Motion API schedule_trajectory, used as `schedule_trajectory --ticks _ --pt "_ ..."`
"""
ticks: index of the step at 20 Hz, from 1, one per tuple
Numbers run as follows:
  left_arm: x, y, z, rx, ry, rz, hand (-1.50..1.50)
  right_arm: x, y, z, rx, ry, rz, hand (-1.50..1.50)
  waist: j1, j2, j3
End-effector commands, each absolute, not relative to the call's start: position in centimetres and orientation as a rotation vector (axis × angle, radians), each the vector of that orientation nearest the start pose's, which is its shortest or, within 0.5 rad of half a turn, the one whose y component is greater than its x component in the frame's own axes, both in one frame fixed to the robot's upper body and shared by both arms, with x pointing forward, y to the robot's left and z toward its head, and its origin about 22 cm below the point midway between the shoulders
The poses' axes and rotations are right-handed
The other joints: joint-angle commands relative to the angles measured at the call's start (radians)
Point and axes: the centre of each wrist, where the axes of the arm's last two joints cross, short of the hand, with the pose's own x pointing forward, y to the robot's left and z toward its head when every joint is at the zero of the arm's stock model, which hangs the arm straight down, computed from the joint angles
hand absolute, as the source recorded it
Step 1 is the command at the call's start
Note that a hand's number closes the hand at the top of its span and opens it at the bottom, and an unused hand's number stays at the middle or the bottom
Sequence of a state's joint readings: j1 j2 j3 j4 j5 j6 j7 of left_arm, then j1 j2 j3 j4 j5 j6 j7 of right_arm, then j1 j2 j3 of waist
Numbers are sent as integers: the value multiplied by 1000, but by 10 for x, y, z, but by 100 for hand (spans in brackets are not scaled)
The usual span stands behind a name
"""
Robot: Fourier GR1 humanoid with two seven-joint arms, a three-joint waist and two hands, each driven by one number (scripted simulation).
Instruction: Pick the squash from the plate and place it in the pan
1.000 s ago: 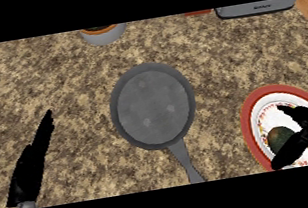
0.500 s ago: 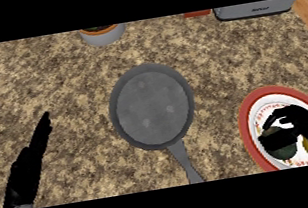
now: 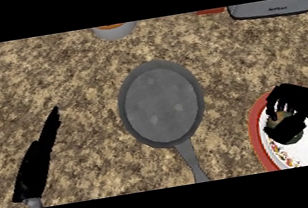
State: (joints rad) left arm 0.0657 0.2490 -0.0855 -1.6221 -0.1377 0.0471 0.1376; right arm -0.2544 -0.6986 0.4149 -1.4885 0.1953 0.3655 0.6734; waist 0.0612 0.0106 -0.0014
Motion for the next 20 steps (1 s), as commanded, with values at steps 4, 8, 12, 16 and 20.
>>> schedule_trajectory --ticks 4,8,12,16,20 --pt "231 274 16 299 -1410 -305 0 325 -307 117 -782 -1059 1328 150 -6 2 6" --pt "229 267 7 299 -1401 -277 0 333 -299 147 -889 -1476 1290 150 -23 -2 6" --pt "232 271 10 327 -1407 -289 0 347 -285 159 -877 -1762 1248 150 -28 -2 4" --pt "232 284 3 317 -1383 -270 0 372 -261 165 -759 -1887 1205 150 -34 -4 2" --pt "232 274 17 348 -1385 -282 0 382 -202 160 -622 -1923 1173 150 -40 -7 2"
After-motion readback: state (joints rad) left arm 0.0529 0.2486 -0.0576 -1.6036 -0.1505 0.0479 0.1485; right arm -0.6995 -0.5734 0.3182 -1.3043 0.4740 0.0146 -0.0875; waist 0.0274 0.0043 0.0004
